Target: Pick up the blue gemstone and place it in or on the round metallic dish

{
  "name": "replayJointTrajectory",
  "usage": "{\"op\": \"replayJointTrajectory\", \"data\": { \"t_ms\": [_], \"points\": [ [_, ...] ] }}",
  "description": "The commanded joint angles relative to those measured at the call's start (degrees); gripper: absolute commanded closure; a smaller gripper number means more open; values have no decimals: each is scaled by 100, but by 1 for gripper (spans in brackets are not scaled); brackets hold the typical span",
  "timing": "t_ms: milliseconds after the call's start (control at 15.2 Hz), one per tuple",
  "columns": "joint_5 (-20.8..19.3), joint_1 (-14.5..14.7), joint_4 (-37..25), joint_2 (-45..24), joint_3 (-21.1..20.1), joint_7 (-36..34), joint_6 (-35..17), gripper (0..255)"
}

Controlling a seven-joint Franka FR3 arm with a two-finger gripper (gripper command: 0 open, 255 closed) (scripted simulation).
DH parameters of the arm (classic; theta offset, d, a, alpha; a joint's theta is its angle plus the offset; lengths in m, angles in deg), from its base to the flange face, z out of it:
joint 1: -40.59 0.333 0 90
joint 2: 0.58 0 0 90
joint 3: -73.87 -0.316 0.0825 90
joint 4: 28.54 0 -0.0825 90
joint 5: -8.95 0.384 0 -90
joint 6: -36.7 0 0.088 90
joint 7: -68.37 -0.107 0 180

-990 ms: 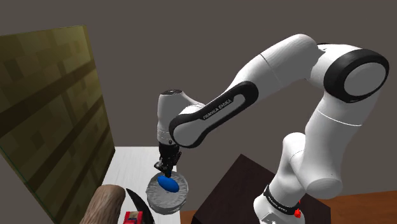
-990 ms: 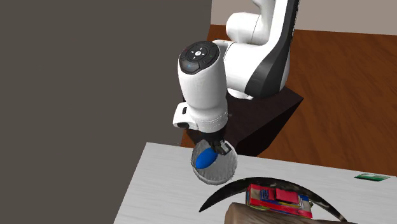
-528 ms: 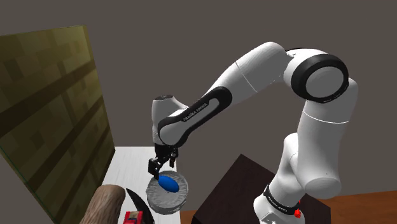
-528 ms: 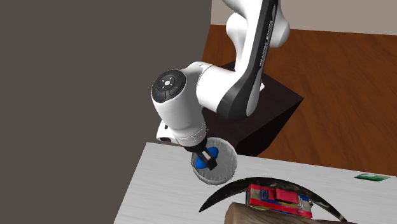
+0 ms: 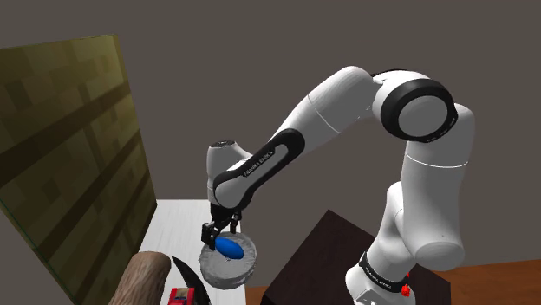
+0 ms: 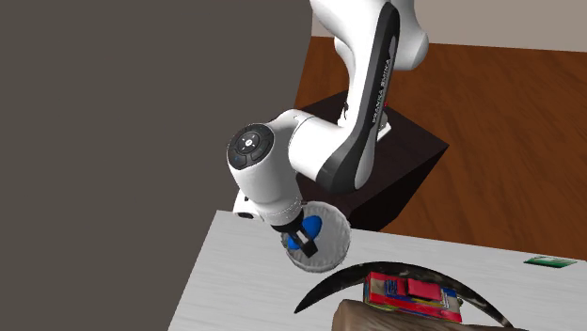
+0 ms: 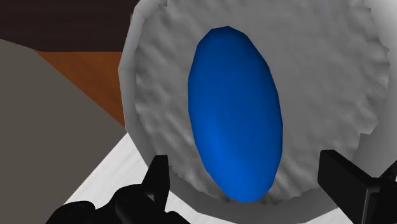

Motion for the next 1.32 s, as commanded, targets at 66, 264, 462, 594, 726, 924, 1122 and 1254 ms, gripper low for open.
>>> {"op": "replayJointTrajectory", "data": {
  "t_ms": [66, 264, 462, 594, 726, 924, 1122, 1254],
  "points": [
    [24, 24, 47, -93, -32, 9, -67, 0],
    [24, 25, 47, -93, -31, 9, -67, 0],
    [38, 31, 54, -132, -40, 11, -113, 255],
    [39, 56, 126, -52, -52, -25, -111, 255],
    [46, 69, 190, -11, -61, -39, -138, 255],
    [34, 77, 35, -116, -62, -64, -93, 255],
    [10, 29, 50, -25, -23, -8, -3, 255],
    [-22, 35, 53, 110, -9, -44, 127, 255]
  ]
}}
